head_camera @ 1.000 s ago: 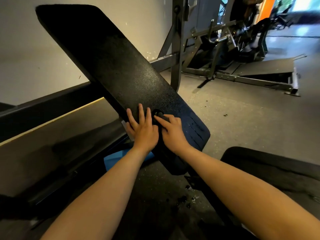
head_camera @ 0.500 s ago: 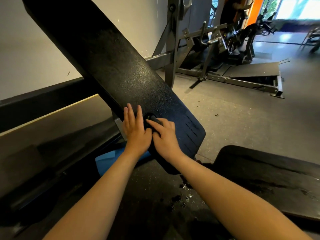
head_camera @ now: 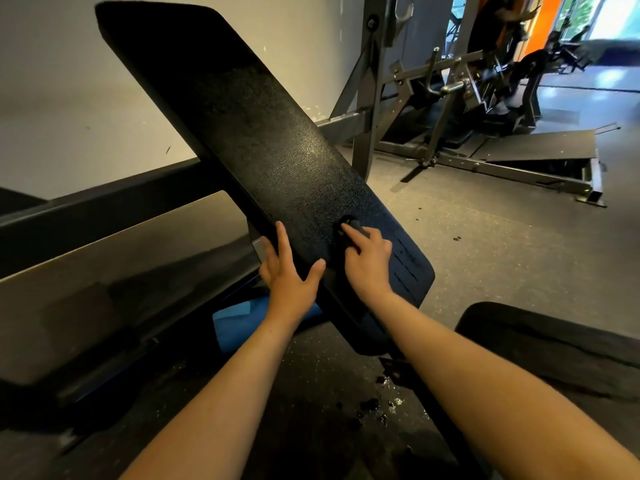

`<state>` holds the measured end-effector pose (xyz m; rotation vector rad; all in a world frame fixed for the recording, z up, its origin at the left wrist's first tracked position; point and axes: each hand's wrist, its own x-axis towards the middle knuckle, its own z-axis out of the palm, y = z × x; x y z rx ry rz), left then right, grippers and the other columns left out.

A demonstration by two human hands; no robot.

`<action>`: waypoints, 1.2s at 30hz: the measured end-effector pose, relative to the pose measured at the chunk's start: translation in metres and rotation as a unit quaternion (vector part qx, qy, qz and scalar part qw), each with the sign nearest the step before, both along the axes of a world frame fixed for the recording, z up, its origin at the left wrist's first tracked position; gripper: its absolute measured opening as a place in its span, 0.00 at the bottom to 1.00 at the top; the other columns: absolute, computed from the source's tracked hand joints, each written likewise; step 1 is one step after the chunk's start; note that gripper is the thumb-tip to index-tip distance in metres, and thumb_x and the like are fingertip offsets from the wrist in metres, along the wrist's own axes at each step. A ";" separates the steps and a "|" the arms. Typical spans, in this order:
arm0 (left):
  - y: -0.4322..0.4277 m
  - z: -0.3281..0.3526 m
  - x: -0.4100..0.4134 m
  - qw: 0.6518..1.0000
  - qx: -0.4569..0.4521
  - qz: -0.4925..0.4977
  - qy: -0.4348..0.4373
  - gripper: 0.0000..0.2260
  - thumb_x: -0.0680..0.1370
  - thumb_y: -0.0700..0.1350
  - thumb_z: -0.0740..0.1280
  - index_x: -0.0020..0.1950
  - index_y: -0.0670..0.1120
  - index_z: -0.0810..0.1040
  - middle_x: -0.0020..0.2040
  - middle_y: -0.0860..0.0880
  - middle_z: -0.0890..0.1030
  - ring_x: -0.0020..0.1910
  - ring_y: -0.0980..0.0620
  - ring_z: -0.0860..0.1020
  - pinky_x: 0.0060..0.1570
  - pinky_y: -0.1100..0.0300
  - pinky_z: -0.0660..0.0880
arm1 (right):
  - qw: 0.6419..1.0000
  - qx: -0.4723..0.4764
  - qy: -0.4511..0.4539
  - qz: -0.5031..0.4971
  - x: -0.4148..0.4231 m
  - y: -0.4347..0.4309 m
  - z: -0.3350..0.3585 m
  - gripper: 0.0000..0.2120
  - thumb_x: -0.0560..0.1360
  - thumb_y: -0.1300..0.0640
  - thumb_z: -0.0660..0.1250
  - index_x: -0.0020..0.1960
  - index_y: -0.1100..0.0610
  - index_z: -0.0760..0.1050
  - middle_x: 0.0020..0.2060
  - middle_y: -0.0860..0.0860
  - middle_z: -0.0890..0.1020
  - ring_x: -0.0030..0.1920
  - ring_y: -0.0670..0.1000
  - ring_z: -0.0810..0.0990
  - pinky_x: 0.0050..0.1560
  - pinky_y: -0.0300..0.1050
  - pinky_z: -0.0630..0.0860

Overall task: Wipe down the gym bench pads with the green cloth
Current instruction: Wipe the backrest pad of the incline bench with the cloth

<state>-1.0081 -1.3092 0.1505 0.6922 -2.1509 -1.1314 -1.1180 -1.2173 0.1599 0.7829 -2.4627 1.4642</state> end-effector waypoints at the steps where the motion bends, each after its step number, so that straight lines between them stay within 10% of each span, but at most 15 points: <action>1: -0.001 0.000 0.001 1.000 -0.001 -0.005 0.000 0.41 0.80 0.53 0.67 0.80 0.64 0.38 0.82 0.47 0.39 0.79 0.41 0.44 0.76 0.42 0.50 | 0.999 -0.003 0.023 0.023 0.011 0.002 -0.003 0.23 0.78 0.67 0.59 0.68 0.50 0.77 0.63 0.52 0.73 0.60 0.50 0.63 0.61 0.28 0.54; 7: 0.001 -0.020 0.023 0.981 0.165 -0.079 0.068 0.29 0.86 0.44 0.57 0.80 0.64 0.46 0.81 0.51 0.55 0.71 0.61 0.63 0.73 0.56 0.62 | 0.979 0.022 0.158 0.130 0.060 0.027 -0.030 0.19 0.75 0.60 0.61 0.61 0.51 0.82 0.59 0.50 0.78 0.57 0.50 0.67 0.62 0.25 0.56; 18: 0.001 -0.028 0.031 0.954 0.279 -0.055 0.093 0.19 0.86 0.47 0.55 0.77 0.58 0.65 0.67 0.51 0.77 0.57 0.49 0.81 0.54 0.55 0.79 | 0.957 0.078 0.262 0.102 0.042 -0.008 0.001 0.22 0.76 0.68 0.65 0.67 0.52 0.78 0.66 0.54 0.73 0.59 0.55 0.67 0.63 0.38 0.63; 25: 0.000 -0.030 0.046 0.945 0.298 -0.036 0.129 0.18 0.86 0.51 0.54 0.75 0.52 0.69 0.67 0.48 0.77 0.64 0.52 0.77 0.64 0.49 0.75 | 0.903 0.154 0.358 0.181 0.075 0.006 -0.036 0.18 0.73 0.59 0.60 0.55 0.50 0.84 0.54 0.48 0.81 0.54 0.55 0.68 0.48 0.52 0.76; 30: 0.010 -0.011 0.046 0.914 0.360 -0.066 0.175 0.14 0.85 0.54 0.55 0.70 0.55 0.66 0.61 0.54 0.75 0.56 0.58 0.77 0.44 0.59 0.81 | 0.931 0.116 0.214 0.273 0.065 0.005 -0.014 0.24 0.74 0.67 0.65 0.69 0.52 0.75 0.67 0.50 0.73 0.65 0.50 0.68 0.68 0.44 0.68; 36: -0.005 0.017 0.026 0.947 0.258 -0.020 0.190 0.13 0.80 0.45 0.69 0.63 0.50 0.73 0.59 0.46 0.81 0.58 0.50 0.81 0.60 0.49 0.78 | 0.955 0.000 0.128 0.268 0.059 -0.006 0.029 0.32 0.71 0.68 0.72 0.69 0.51 0.65 0.67 0.53 0.68 0.70 0.48 0.68 0.72 0.49 0.66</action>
